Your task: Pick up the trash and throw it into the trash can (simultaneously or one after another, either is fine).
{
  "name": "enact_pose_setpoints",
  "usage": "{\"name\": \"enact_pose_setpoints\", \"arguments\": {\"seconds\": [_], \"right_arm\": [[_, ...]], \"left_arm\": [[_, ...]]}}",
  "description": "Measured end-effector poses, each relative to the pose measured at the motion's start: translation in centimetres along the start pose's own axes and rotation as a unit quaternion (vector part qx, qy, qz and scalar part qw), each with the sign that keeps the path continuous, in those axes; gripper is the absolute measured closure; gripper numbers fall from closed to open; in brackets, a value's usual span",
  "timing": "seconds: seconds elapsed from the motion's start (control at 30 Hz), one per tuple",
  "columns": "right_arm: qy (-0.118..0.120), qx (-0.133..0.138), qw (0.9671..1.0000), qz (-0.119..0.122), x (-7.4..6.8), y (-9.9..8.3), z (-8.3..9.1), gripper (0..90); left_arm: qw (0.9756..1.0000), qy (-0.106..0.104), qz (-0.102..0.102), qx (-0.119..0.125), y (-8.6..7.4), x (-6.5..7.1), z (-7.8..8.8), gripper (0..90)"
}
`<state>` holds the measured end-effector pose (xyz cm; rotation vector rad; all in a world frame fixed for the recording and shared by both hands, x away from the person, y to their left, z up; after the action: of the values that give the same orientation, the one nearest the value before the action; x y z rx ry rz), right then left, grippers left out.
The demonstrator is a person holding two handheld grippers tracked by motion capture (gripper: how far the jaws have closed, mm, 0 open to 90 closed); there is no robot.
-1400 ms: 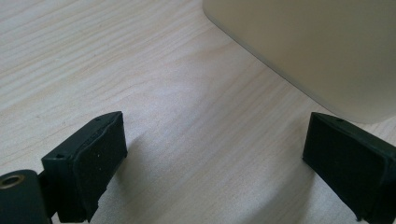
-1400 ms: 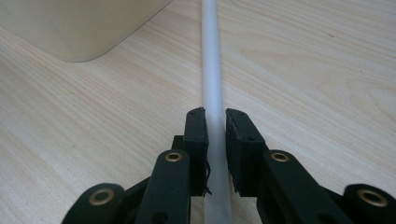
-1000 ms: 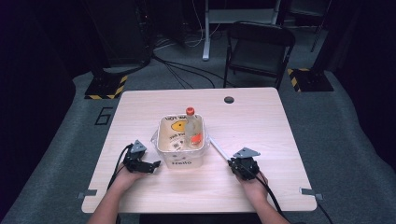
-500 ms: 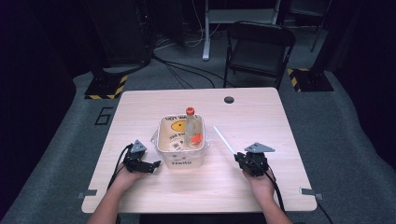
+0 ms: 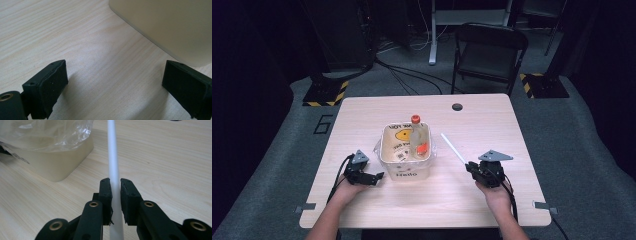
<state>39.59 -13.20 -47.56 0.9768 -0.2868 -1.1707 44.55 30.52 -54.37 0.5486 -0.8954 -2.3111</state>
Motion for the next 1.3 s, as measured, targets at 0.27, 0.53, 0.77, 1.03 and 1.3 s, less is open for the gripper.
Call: {"name": "enact_pose_setpoints", "arguments": {"seconds": [0.27,0.53,0.77,1.03,1.3], "right_arm": [[0.013,0.004,0.9998,0.012,-0.5,0.9,1.4,79.2],[0.027,0.003,0.9991,0.031,-1.3,1.7,3.1,79.2],[0.047,0.006,0.9982,0.036,-2.0,2.8,4.3,79.1],[0.074,-0.002,0.9961,0.048,-3.0,3.3,4.8,79.1],[0.093,-0.011,0.9935,0.065,-4.2,3.3,4.5,79.1]], "left_arm": [[1.0000,0.000,0.000,0.000,0.0,0.0,0.0,5.9],[1.0000,0.000,0.000,0.000,0.0,0.0,0.0,5.9],[1.0000,0.000,0.000,0.000,0.0,0.0,0.0,5.9],[1.0000,0.000,0.000,0.000,0.0,0.0,0.0,5.9],[1.0000,0.000,0.000,0.000,0.0,0.0,0.0,5.9]]}}
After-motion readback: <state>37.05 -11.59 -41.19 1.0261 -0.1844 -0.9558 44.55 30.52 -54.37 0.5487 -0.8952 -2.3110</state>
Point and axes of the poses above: each handheld gripper's, and its own axes: z roughly backward along the jaws, y roughly out of its top, x roughly to its right, the point moved 2 cm from there along -z, roughly forward along the jaws, and after that the axes turned 13 degrees about -z, right-handed, at the moved point
